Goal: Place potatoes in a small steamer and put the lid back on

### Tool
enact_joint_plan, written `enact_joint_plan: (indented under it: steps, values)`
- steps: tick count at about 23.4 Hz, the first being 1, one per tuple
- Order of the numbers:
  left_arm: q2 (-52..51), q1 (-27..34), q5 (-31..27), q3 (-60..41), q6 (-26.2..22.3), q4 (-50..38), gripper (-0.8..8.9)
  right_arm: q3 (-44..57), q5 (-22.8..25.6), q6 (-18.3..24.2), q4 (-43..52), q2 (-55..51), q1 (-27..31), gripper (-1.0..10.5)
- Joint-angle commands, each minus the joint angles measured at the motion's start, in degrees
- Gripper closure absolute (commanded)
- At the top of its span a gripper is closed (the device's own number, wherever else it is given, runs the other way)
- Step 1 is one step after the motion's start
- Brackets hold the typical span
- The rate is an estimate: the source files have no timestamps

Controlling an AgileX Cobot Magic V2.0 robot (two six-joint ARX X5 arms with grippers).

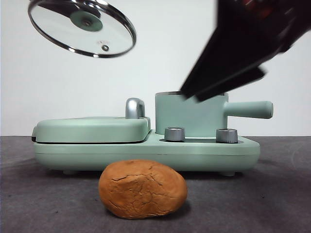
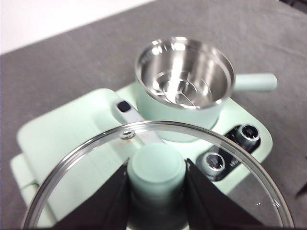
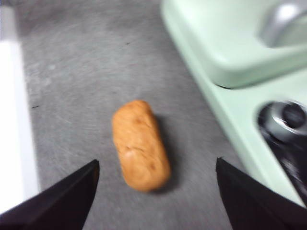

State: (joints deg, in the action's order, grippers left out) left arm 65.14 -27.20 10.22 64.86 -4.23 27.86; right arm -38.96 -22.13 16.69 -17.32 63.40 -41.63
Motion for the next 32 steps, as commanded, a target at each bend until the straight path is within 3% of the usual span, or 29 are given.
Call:
enact_joint_plan:
  steps: [1,14,17,19,24,29,32]
  values:
    - [-0.1,0.3,-0.2,0.7,0.6,-1.9,8.04,-0.9,1.4,1.0,3.6,4.8,-2.4,5.6]
    - [-0.1,1.9,-0.2,0.7,0.4,-2.1,8.04,-0.9,2.7,1.8,14.4,21.6,-6.6,5.6]
    - [-0.1,2.6,-0.2,0.7,0.2,-2.1,8.04,-0.9,2.9,0.8,13.8,23.2,-7.1,6.4]
    - [-0.1,3.0,-0.2,0.7,0.2,-2.1,8.04,-0.9,3.2,-2.2,13.5,23.0,-7.1,6.9]
    - [-0.1,3.2,-0.2,0.7,0.2,-2.1,8.04,-0.9,6.1,-7.6,9.1,18.4,-6.8,6.9]
    - [-0.1,3.2,-0.2,0.7,0.2,-2.1,8.04,-1.9,6.1,-17.5,-2.6,7.2,-4.4,6.9]
    - [-0.1,3.2,-0.2,0.7,0.2,-2.1,8.04,-7.6,6.1,-23.1,-14.6,3.0,-0.5,6.9]
